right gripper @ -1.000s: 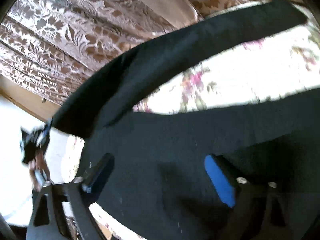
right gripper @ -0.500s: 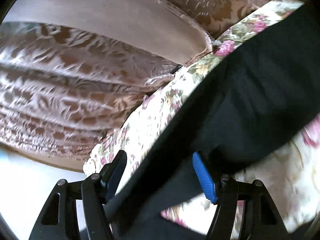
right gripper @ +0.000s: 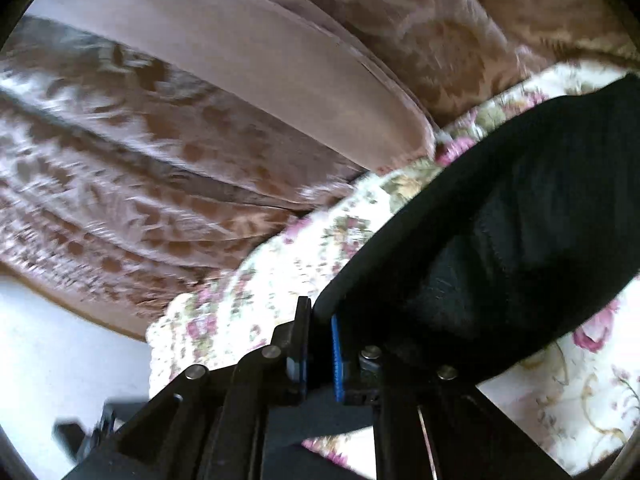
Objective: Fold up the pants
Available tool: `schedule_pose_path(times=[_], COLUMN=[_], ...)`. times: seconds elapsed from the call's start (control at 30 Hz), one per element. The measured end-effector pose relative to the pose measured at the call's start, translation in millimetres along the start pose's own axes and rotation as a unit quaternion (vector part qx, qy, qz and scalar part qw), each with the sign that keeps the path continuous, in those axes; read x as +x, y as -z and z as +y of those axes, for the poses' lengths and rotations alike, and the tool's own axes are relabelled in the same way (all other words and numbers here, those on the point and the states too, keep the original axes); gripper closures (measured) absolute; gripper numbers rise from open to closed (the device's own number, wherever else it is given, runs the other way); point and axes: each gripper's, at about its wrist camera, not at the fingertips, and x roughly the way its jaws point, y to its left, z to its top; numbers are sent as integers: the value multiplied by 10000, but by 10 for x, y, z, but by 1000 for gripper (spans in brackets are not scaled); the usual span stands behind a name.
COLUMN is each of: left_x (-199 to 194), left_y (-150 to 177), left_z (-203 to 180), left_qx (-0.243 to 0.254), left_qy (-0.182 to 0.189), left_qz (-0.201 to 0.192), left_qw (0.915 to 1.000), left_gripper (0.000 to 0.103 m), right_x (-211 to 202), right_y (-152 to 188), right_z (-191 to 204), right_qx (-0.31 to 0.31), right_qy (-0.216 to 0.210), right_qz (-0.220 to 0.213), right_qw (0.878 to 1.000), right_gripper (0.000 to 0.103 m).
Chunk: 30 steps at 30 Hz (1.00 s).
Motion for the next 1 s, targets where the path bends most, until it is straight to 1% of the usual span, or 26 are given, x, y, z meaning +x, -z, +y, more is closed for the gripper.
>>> schedule_pose_path(times=[0.07,0.13,0.17,0.23,0.33,0.4,0.47,0.53,0.6,0.63,0.67,0.7,0.77,0.8,0.83,0.9,0.93,0.97,1.0], left_x=[-49,-174,-223,-370,-608,-705,-773,-785,-780,-785,-805,-843,-913,-986,-1037,-1101,-1089,-1046,-1006], left_y=[5,93,134,293,612,824,1086,1282,1518,1582,1667,1768,1878,1947,1988,2050,2054,2055,2043], left_z=[25,57,60,108,259,374,521,660,812,856,919,996,1049,1059,1054,1018,994,962,948], left_qx=[-45,-75,-87,-145,-379,-604,-826,-1091,-1417,-1539,-1772,-2131,-2492,-2706,-2835,-3029,-3054,-3031,-3066], left_qy=[9,8,12,-33,-123,-182,-341,-406,-567,-580,-591,-542,-386,-220,-46,222,272,307,253], left_qz=[-33,-64,-63,-39,64,188,330,475,620,645,663,671,650,597,538,443,481,562,595], left_qw=[10000,10000,9999,9999,9992,9978,9955,9921,9863,9843,9802,9732,9655,9606,9575,9517,9506,9508,9497], left_gripper=[96,96,96,96,96,96,96,96,95,94,93,90,87,86,82,76,73,72,72], right_x=[-219,-486,-555,-793,-954,-1039,-1048,-1019,-962,-945,-918,-883,-832,-803,-776,-743,-724,-700,-675], right_y=[124,319,398,666,1042,1316,1598,1850,2064,2140,2186,2240,2311,2324,2339,2365,2375,2384,2387], right_z=[71,129,149,139,76,41,-9,-43,-101,-142,-185,-225,-318,-337,-353,-421,-429,-442,-460], right_qx=[-181,-418,-489,-650,-726,-811,-856,-927,-973,-949,-931,-919,-813,-795,-800,-747,-753,-753,-732], right_qy=[-150,-306,-361,-484,-593,-561,-470,-349,-208,-173,-133,-55,-15,15,87,127,143,152,155], right_qz=[-106,-220,-242,-273,-213,-122,45,244,415,486,534,559,582,579,589,629,628,634,641], right_qw=[9997,9984,9979,9963,9954,9951,9952,9948,9942,9942,9941,9942,9950,9951,9950,9951,9951,9950,9951], right_gripper=[94,94,94,94,94,94,95,95,96,96,96,96,96,96,96,96,96,96,96])
